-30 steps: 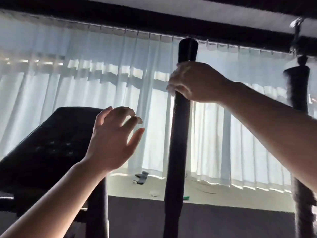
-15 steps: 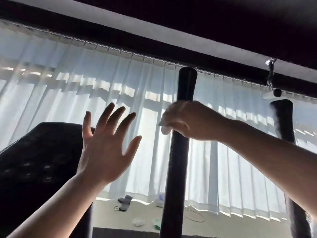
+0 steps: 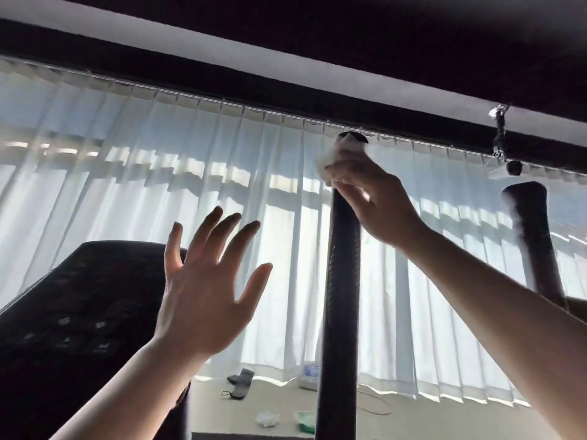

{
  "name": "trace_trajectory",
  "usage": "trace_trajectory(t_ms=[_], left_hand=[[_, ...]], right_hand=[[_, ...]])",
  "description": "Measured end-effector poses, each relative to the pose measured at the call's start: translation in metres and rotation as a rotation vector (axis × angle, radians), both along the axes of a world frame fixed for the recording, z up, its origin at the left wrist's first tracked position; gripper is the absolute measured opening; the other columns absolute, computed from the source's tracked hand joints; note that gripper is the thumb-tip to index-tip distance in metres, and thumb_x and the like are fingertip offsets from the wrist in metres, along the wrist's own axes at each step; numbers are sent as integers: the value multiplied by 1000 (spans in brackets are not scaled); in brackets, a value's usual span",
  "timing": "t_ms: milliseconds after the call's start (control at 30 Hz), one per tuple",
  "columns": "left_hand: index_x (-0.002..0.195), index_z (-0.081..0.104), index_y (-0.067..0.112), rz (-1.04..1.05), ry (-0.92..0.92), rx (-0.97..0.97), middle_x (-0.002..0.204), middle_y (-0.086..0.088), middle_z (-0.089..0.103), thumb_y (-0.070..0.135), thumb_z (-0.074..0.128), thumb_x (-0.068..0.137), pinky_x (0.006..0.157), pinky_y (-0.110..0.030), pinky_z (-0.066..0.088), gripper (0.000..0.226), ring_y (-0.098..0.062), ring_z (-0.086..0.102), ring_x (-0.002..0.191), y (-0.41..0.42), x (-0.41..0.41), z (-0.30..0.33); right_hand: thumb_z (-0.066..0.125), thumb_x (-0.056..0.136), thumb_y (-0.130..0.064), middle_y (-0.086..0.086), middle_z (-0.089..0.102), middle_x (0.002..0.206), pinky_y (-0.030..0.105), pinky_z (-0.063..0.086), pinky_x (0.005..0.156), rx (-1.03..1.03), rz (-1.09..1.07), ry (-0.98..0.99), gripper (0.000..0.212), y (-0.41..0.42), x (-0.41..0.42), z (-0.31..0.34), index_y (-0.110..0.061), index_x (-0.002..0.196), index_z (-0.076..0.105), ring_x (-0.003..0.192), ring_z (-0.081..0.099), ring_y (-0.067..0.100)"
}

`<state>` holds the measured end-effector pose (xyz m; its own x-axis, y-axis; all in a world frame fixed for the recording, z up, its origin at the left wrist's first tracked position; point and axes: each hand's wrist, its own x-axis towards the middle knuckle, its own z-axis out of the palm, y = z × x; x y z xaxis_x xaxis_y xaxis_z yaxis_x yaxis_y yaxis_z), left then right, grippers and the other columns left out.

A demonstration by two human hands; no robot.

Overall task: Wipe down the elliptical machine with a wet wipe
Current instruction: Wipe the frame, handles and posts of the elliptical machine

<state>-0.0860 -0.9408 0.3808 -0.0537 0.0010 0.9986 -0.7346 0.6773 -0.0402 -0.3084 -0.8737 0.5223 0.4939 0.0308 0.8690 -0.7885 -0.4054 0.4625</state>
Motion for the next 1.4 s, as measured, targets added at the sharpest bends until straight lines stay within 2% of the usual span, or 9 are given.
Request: trace_trajectory(t_ms=[200,300,433,600,833,967,1133,1300,1400], left_hand=[[138,49,21,-5,-57,20,143,-6,52,53,33,95,117,-53,11,56,-21,35,141,5,1,0],[138,50,21,33,-50,89,144,-5,50,52,30,95,117,-53,14,57,-21,34,142,10,-1,-1],[142,45,26,-230,101,222,148,8,43,46,30,95,119,-39,19,54,-11,34,139,41,-32,16],[145,34,43,-573,9,430,144,25,39,30,41,102,96,-1,24,45,11,36,129,74,-67,25],[145,32,43,-884,137,718,147,13,45,34,38,102,111,-40,39,44,-6,43,133,85,-83,38],[142,41,40,-1000,211,724,121,27,62,36,38,99,101,-36,47,43,-4,53,125,89,-85,34],[135,47,42,-1002,221,734,127,26,59,46,42,86,105,-36,44,49,-2,50,128,92,-91,27],[132,46,47,-969,177,722,134,26,56,50,53,89,110,-33,39,44,2,49,128,94,-87,16],[126,54,41,-897,220,619,125,22,63,48,50,92,101,-28,44,35,2,57,119,95,-82,0]], right_hand=[[54,96,-14,4,61,81,22,44,82,261,13,249,24,15,4,-81,-2,77,63,86,55,18],[57,92,-13,8,70,93,34,45,103,-11,-20,248,17,23,-1,-46,-2,88,70,96,63,18],[54,96,-14,3,69,112,23,43,103,-274,212,-255,23,26,2,38,-3,110,69,109,61,10],[53,97,-12,7,69,116,3,40,90,-195,410,-680,26,-2,-10,71,-4,116,68,105,59,5],[49,101,-31,-8,61,131,3,40,88,236,750,-696,35,-29,7,3,-17,132,59,116,54,-3],[45,102,-15,-14,45,144,11,31,108,325,861,-611,32,-32,3,-68,-16,131,59,132,38,-8],[48,99,-22,-14,55,138,15,37,105,369,897,-526,29,-28,-13,-160,-27,124,62,132,45,0],[49,100,-26,-14,59,129,10,41,98,131,855,-665,27,-15,-11,-91,-31,123,60,121,52,-6],[51,99,-15,-1,56,136,9,31,106,111,662,-449,29,-27,-10,-50,-13,124,64,131,44,5]])
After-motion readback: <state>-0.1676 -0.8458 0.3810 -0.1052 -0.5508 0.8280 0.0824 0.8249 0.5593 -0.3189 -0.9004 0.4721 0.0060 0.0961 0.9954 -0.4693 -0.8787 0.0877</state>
